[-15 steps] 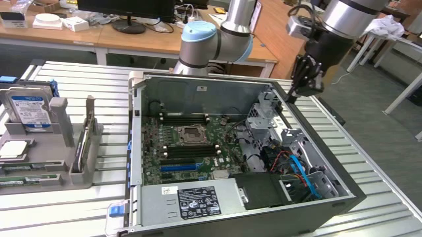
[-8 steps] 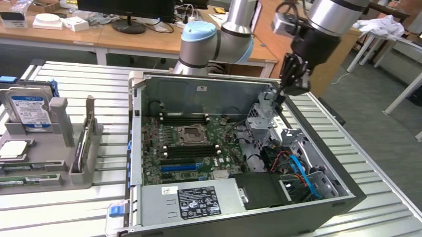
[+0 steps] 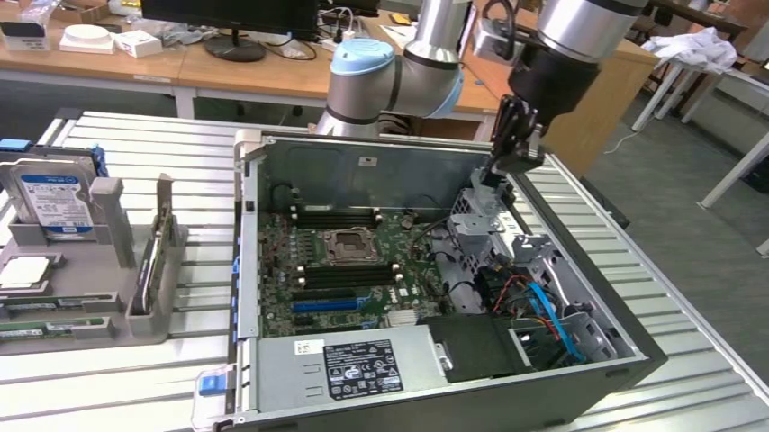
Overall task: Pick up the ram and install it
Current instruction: 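Insert the ram into the slot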
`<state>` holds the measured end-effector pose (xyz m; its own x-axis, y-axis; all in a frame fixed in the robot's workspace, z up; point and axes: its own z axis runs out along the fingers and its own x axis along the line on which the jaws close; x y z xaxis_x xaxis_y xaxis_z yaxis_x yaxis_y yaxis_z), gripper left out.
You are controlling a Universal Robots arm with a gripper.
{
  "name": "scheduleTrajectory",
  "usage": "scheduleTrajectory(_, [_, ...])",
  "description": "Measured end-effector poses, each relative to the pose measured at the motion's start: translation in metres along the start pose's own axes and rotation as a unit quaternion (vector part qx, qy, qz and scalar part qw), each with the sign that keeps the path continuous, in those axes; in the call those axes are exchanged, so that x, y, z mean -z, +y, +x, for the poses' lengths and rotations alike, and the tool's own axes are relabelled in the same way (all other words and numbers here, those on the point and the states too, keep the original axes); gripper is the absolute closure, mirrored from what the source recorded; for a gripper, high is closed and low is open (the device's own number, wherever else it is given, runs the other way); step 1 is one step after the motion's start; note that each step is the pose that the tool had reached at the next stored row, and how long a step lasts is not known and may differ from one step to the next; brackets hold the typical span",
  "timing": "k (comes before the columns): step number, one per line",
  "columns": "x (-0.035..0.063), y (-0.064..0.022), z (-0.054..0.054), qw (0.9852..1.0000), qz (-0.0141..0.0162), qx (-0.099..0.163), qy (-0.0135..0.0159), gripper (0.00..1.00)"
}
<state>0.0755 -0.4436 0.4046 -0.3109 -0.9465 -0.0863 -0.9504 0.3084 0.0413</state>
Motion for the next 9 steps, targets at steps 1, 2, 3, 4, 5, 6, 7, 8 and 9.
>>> scheduleTrajectory(1, [-0.0002,0.0004,0.0001,1.0000,0.0006,-0.007,-0.0003,0.90])
scheduleTrajectory(2, [-0.0004,0.0007,0.0002,0.9999,0.0012,-0.013,-0.0005,0.90])
scheduleTrajectory(3, [-0.0006,0.0008,0.0003,0.9998,0.0018,-0.021,-0.0008,0.90])
scheduleTrajectory(4, [-0.0008,0.0009,0.0003,0.9996,0.0025,-0.029,-0.0011,0.90])
scheduleTrajectory(5, [-0.0011,0.0009,0.0003,0.9993,0.0032,-0.037,-0.0014,0.90])
scheduleTrajectory(6, [-0.0013,0.0009,0.0003,0.9989,0.0040,-0.046,-0.0018,0.90])
scheduleTrajectory(7, [-0.0015,0.0009,0.0003,0.9984,0.0049,-0.056,-0.0022,0.90])
scheduleTrajectory(8, [-0.0018,0.0009,0.0004,0.9979,0.0056,-0.065,-0.0026,0.90])
scheduleTrajectory(9, [-0.0020,0.0009,0.0004,0.9973,0.0064,-0.074,-0.0030,0.90])
